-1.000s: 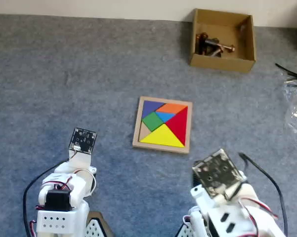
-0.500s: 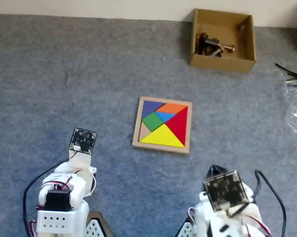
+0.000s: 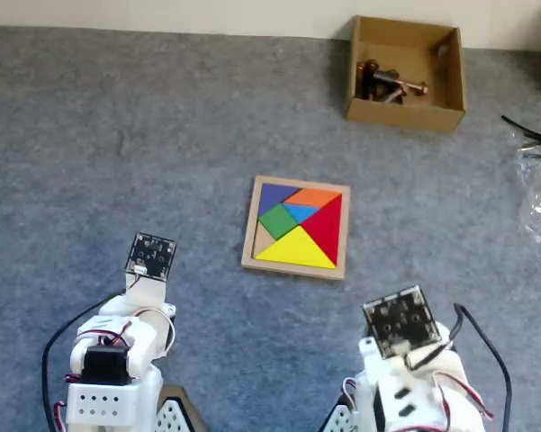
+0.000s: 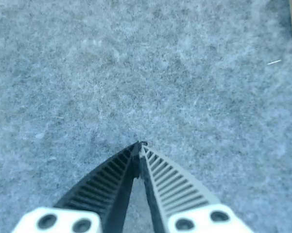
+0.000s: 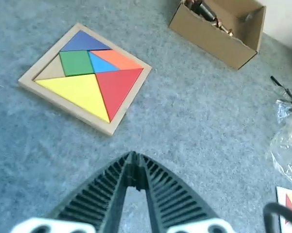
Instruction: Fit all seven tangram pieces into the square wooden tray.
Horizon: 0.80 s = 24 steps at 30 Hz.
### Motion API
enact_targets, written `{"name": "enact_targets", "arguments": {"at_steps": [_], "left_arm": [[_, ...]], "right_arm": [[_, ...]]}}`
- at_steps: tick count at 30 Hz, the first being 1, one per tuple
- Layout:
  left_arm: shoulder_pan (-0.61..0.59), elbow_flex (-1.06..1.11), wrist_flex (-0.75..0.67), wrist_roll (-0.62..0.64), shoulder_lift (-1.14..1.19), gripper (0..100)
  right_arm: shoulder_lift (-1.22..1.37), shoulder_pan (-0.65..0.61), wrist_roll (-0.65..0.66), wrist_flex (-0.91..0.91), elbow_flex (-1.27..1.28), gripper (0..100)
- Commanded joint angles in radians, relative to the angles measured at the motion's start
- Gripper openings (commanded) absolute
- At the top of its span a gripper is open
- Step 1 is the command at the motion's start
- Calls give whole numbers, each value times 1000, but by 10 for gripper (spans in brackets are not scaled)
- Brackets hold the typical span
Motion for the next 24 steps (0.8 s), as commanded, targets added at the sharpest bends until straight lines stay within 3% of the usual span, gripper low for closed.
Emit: {"name": "enact_targets", "arguments": {"at_steps": [1, 10, 16, 24], "left_arm": [[24, 21, 3, 9, -5, 5], [24, 21, 3, 9, -5, 5], [24, 21, 3, 8, -5, 5], [24, 21, 3, 8, -5, 5]], "right_arm": [[-12, 8, 8, -147, 90, 5], [-12, 10, 5, -384, 499, 5], [-12, 8, -190, -447, 638, 5], [-12, 8, -210, -473, 760, 5]]}}
